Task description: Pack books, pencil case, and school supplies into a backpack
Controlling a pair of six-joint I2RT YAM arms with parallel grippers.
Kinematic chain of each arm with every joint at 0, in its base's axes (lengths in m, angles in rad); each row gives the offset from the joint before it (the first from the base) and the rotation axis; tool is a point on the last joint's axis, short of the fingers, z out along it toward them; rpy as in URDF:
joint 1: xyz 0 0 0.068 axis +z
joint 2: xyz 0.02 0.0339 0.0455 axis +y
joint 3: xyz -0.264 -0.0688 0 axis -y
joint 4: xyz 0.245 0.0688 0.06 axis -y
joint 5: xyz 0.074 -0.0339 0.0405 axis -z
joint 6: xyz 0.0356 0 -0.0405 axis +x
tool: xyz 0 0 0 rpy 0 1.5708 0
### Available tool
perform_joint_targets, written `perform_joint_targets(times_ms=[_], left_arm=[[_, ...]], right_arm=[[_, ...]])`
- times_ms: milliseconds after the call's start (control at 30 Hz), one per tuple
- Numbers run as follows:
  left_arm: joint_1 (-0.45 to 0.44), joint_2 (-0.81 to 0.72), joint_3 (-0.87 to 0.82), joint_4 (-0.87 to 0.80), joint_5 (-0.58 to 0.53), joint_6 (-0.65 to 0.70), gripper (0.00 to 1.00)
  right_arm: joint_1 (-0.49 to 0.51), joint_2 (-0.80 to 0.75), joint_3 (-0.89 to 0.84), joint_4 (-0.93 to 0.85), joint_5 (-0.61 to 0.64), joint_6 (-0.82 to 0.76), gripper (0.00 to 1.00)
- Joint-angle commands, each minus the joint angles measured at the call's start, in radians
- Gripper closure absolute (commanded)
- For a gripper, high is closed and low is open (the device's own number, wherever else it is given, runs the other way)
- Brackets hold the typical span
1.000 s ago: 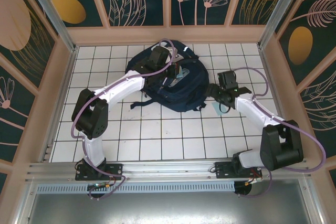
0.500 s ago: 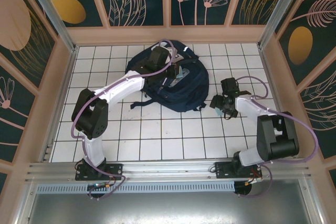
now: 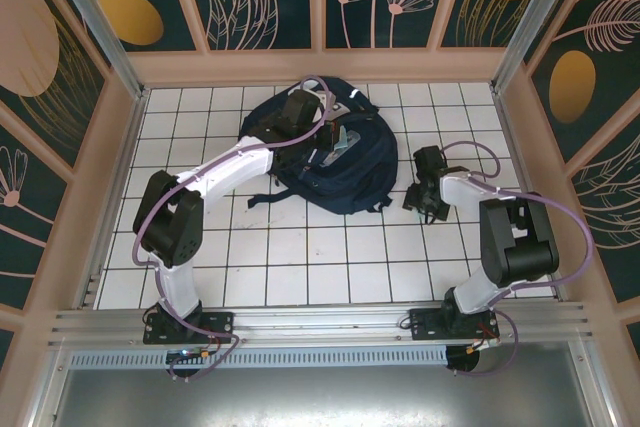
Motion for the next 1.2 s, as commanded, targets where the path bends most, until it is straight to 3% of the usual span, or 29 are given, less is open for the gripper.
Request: perform_joint_targets(times_ms=[0, 100, 433, 700, 800, 933, 1033, 1167], left_arm=[[0.011, -0.078, -0.004, 0.084, -0.01, 0.0, 1.0], [0.01, -0.08, -0.004, 0.085, -0.01, 0.001, 1.0], [0.01, -0.078, -0.006, 0.092, -0.013, 0.0, 1.0], [0.011, -0.045, 0.024, 0.098, 0.013, -0.01, 1.0], [0.012, -0.036, 0.038, 0.09, 0.02, -0.009, 1.0], [0.012, -0.044, 0.034, 0.099, 0.007, -0.006, 1.0], [0.012, -0.044, 0.037, 0.113, 0.021, -0.02, 1.0], [0.011, -0.045, 0.025, 0.137, 0.046, -0.045, 1.0]], right_arm=[[0.008, 0.059, -0.005, 0.028, 0.004, -0.014, 0.42], [0.007, 0.061, -0.009, 0.028, 0.011, -0.011, 0.5], [0.006, -0.034, 0.024, -0.031, 0.068, 0.014, 0.56], [0.017, -0.166, 0.057, -0.079, 0.03, -0.002, 0.73], [0.018, -0.186, 0.063, -0.1, 0.026, 0.01, 0.74], [0.026, -0.236, 0.083, -0.072, -0.093, 0.041, 0.72], [0.071, -0.258, 0.081, 0.049, -0.24, 0.108, 0.72], [0.127, -0.238, 0.081, 0.243, -0.33, 0.209, 0.72]])
